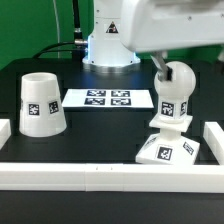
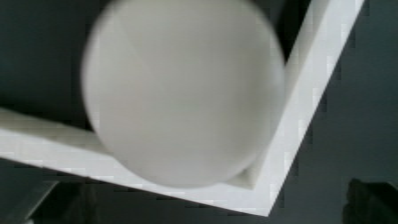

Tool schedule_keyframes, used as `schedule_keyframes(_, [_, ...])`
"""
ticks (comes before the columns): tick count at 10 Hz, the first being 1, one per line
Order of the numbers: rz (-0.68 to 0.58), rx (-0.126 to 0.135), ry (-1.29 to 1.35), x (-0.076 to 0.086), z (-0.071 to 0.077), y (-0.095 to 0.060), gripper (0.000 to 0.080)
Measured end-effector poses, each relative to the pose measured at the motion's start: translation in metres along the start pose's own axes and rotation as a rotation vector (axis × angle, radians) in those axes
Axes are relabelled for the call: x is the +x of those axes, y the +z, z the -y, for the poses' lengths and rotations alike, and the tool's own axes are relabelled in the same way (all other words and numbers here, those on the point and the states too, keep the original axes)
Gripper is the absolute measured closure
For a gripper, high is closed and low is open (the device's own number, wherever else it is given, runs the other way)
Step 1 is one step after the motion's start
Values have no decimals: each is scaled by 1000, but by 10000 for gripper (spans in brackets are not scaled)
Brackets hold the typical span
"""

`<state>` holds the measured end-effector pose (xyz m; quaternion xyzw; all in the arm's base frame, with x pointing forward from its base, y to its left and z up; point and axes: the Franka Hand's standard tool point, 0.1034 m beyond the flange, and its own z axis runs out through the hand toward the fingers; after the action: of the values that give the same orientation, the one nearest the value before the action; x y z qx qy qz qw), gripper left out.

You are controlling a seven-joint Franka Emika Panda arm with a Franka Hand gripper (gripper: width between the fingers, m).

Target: Assemble lamp

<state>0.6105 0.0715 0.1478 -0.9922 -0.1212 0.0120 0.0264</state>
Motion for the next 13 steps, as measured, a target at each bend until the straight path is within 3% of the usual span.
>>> schedule_keyframes(2, [33, 7, 15, -21, -5, -16, 101])
schedule_keyframes(9, [38, 8, 13, -21, -5, -12, 101])
schedule_keyframes(10, [34, 21, 2, -33, -9, -16, 101])
schedule_keyframes(11, [37, 69, 36, -67, -20, -20, 101])
schedule_keyframes(13, [68, 94, 22, -112, -45, -14, 101])
